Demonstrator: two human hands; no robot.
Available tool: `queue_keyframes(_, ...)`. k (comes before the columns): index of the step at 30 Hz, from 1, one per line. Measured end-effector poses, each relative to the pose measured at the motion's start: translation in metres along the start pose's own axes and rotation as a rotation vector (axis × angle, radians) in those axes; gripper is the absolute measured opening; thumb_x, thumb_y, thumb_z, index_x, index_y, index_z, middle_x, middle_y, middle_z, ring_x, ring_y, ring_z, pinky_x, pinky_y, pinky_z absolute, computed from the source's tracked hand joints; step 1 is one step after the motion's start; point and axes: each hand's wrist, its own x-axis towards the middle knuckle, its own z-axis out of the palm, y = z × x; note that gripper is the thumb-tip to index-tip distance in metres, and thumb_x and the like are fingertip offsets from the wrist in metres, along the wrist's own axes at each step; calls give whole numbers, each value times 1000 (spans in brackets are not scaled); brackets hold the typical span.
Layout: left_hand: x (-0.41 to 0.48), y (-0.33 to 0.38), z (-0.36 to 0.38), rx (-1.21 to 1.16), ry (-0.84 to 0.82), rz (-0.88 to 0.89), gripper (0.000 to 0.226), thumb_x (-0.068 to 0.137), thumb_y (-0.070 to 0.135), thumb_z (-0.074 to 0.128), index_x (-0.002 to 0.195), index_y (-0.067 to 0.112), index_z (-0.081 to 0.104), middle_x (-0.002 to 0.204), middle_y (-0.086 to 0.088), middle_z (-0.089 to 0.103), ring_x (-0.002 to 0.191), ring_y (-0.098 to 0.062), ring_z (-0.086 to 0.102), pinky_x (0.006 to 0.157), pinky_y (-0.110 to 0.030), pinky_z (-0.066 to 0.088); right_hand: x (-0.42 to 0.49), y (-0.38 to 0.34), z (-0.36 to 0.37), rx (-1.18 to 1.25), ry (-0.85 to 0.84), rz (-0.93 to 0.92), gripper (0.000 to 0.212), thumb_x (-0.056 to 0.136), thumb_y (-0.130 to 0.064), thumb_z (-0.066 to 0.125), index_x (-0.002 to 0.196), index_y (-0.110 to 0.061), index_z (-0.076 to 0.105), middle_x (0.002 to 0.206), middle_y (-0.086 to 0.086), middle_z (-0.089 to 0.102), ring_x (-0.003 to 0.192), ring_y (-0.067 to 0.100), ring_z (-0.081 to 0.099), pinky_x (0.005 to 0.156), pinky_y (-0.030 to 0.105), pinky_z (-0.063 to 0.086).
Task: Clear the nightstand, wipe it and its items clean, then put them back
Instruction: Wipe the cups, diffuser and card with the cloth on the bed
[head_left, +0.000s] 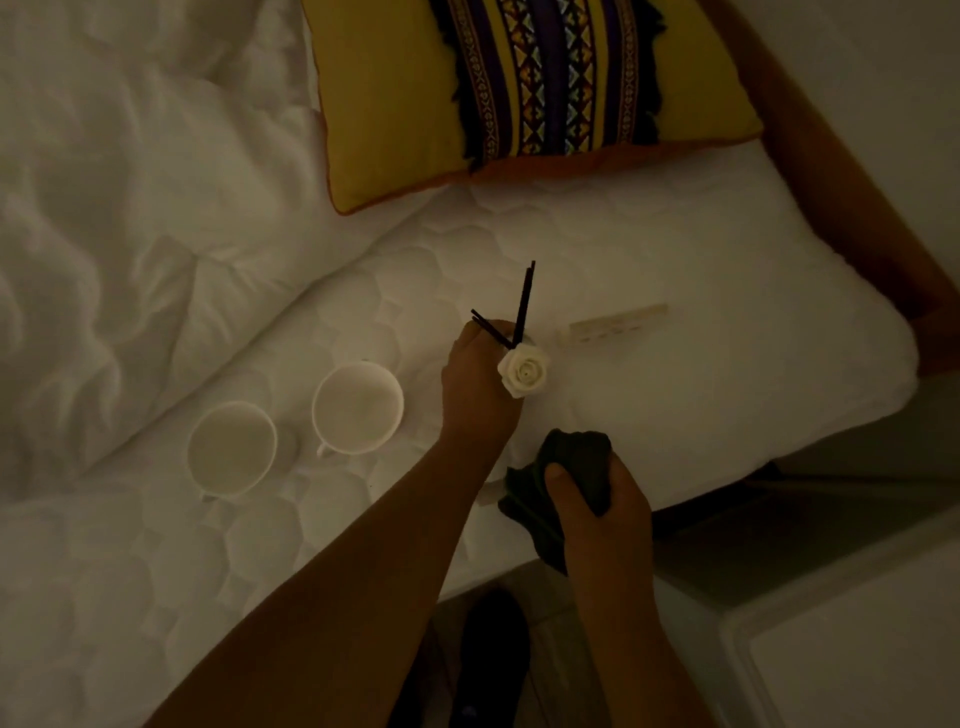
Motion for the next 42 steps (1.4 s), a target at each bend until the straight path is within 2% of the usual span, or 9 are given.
queue_keyframes(6, -14, 14, -11, -128, -22, -133, 24, 77, 18, 79, 95, 11, 65, 86, 4, 69, 78, 1, 67, 67, -14, 53, 3, -24, -3, -18, 54, -169, 32, 86, -27, 70, 116, -23, 60, 105, -8, 64, 98, 3, 60, 87, 23, 49)
queue_keyframes(11, -34, 45, -34, -9, -72, -82, 7, 85, 21, 71, 87, 15, 69, 71, 15, 62, 68, 3, 62, 68, -22, 53, 2, -50, 12, -1, 50, -340, 42, 86, -37, 68, 122, -19, 57, 107, -6, 63, 99, 3, 61, 85, 21, 51)
queue_keyframes(16, -45, 62, -50, 52, -138, -87, 14, 91, 12, 61, 83, 3, 67, 69, 0, 61, 58, -8, 56, 61, -22, 53, 7, -70, 29, 141, 77, -348, 18, 86, -35, 61, 99, -44, 54, 88, -21, 62, 82, -2, 63, 68, 13, 52)
queue_keyframes(19, -47, 74, -65, 99, -261, -37, 10, 90, 6, 62, 85, -1, 68, 70, 0, 61, 67, -13, 59, 68, -7, 45, 21, -78, 27, 222, 74, -247, 17, 91, -25, 63, 107, -26, 62, 97, -7, 67, 85, 5, 66, 69, 17, 54)
queue_keyframes(22, -49, 79, -79, 29, -216, -1, 31, 83, 12, 71, 72, 36, 55, 60, 19, 62, 61, 12, 59, 56, -8, 47, 34, -86, 23, 247, -29, -113, 13, 88, -25, 64, 97, -16, 68, 91, 6, 71, 85, 24, 69, 76, 41, 57)
queue_keyframes(27, -55, 81, -92, -9, -282, 66, 38, 73, 23, 83, 75, 46, 53, 69, 26, 58, 71, 21, 57, 62, 2, 41, 52, -89, 8, 345, -344, 253, 20, 87, -29, 61, 100, -17, 73, 102, 16, 72, 96, 38, 68, 87, 61, 52)
queue_keyframes(31, -59, 81, -100, -80, -329, 68, 32, 77, 28, 78, 90, 49, 58, 87, 28, 65, 90, 13, 62, 71, -5, 50, 54, -97, 6, 264, -466, 313, 19, 89, -25, 60, 96, -19, 76, 90, 17, 74, 79, 34, 72, 74, 56, 58)
queue_keyframes(38, -53, 73, -99, 80, -220, 87, 20, 83, 24, 72, 102, 30, 67, 83, 27, 60, 79, 19, 57, 69, 0, 41, 13, -87, 30, 219, 44, -138, 15, 90, -24, 63, 100, -36, 64, 96, -7, 69, 87, 9, 69, 74, 29, 56)
queue_keyframes(42, -49, 76, -96, 93, -202, 80, 18, 85, 34, 70, 95, 19, 71, 88, 6, 72, 81, -1, 66, 70, -11, 50, -20, -67, 38, 249, 174, -280, 30, 85, -37, 64, 106, -57, 56, 99, -28, 65, 92, -3, 65, 71, 16, 54)
